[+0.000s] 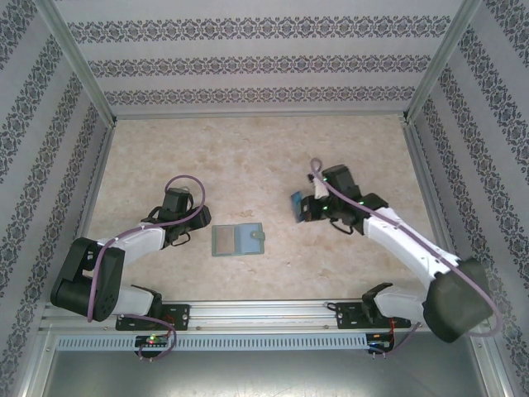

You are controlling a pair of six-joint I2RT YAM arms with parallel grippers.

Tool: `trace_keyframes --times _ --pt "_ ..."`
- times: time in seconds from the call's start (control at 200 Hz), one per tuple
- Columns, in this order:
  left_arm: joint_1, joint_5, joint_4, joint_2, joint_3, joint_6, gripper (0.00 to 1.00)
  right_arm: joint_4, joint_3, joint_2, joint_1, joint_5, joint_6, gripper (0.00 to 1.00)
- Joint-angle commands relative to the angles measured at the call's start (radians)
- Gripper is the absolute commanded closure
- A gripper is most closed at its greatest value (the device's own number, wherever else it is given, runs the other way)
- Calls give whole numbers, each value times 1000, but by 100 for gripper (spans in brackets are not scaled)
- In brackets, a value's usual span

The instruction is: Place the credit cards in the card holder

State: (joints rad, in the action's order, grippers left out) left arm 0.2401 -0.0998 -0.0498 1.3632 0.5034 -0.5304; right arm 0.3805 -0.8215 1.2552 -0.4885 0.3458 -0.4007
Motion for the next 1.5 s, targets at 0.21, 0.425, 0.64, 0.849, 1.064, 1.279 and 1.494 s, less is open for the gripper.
trace_keyframes --times 0.21,0.425,0.64,0.849,1.064,1.279,1.494 --pt "-4 -239 127 -155 -35 -63 39 -405 3 324 -127 502 -267 96" --pt "4 -344 307 -182 -33 -53 56 -535 -39 531 -153 654 -378 96" --pt "71 -344 346 -151 -3 -65 62 -535 -68 597 -154 630 -382 92" --pt "80 -330 321 -117 -20 -83 68 -552 -94 658 -146 618 -396 93" --pt "82 -317 291 -57 -27 -87 73 -545 -80 639 -134 587 -396 93" --pt "91 -317 288 -15 -36 -81 75 -559 -22 631 -132 575 -394 93" --pt "93 -306 279 4 -32 -88 76 -612 7 628 -137 550 -425 93"
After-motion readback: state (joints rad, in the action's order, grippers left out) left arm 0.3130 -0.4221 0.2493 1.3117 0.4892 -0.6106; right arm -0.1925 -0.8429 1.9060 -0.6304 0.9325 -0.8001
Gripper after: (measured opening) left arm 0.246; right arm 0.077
